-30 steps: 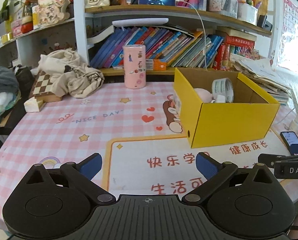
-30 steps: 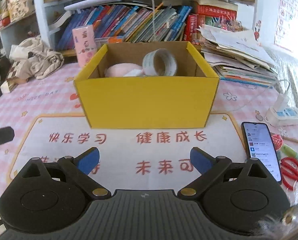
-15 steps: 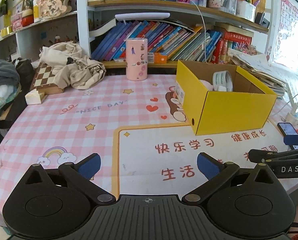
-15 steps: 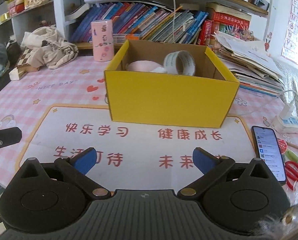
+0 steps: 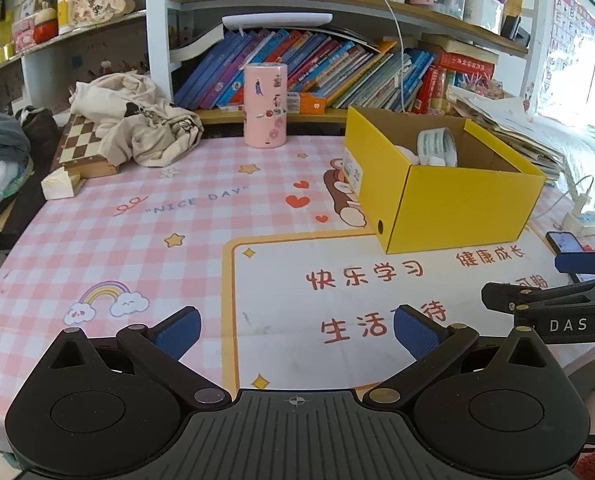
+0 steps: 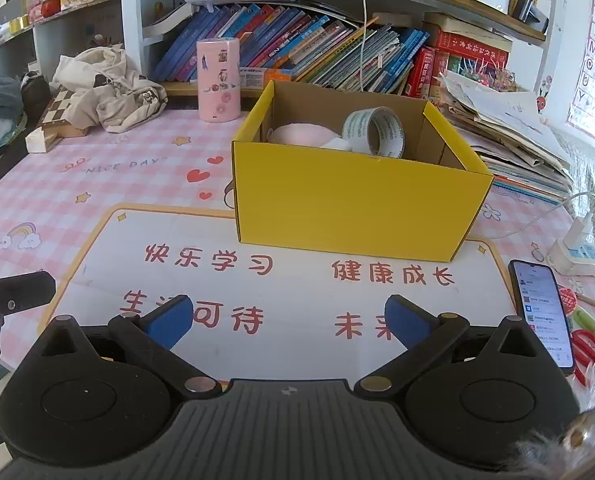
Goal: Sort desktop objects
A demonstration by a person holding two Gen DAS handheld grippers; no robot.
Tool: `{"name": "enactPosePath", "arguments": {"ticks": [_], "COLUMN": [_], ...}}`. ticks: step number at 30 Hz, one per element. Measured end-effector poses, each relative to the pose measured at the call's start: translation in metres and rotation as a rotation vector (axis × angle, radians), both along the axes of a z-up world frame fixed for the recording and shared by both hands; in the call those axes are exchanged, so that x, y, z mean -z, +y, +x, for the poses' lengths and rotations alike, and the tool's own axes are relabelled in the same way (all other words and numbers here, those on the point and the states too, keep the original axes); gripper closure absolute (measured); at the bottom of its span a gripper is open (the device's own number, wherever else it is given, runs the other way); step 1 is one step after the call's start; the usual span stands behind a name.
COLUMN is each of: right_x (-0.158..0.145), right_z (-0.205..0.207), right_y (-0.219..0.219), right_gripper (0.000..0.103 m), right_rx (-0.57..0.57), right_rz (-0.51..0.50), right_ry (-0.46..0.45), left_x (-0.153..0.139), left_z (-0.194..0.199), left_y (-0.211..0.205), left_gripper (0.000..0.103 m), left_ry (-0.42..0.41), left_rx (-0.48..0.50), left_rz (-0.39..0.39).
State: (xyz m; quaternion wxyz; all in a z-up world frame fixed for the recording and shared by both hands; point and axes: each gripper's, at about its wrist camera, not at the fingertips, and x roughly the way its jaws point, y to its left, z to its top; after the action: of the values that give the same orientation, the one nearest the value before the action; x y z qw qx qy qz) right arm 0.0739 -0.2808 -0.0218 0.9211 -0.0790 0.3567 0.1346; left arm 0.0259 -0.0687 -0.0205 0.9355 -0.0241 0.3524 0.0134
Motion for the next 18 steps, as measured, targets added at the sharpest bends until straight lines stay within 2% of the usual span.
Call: {"name": "enactPosePath", "arguments": {"ticks": [12,18], "right_x": [0.002,0.002], "right_z": [-0.002,-0.011], "right_y": [-0.005,0.006], "right_gripper": [0.0,0.0], "right_rx": [0.009,0.031], "right_rz": [-0.008,-0.009], "right_ry": [0.009,0.008], "left_x": [0.005,0.005], "left_z": [0.001,-0.001], "left_y": [-0.003,-0.006], "left_gripper": [0.0,0.0], "left_ry": [0.034,0.041], "left_rx": [0.007,0.009], "left_rz": [-0.01,-0.008]}}
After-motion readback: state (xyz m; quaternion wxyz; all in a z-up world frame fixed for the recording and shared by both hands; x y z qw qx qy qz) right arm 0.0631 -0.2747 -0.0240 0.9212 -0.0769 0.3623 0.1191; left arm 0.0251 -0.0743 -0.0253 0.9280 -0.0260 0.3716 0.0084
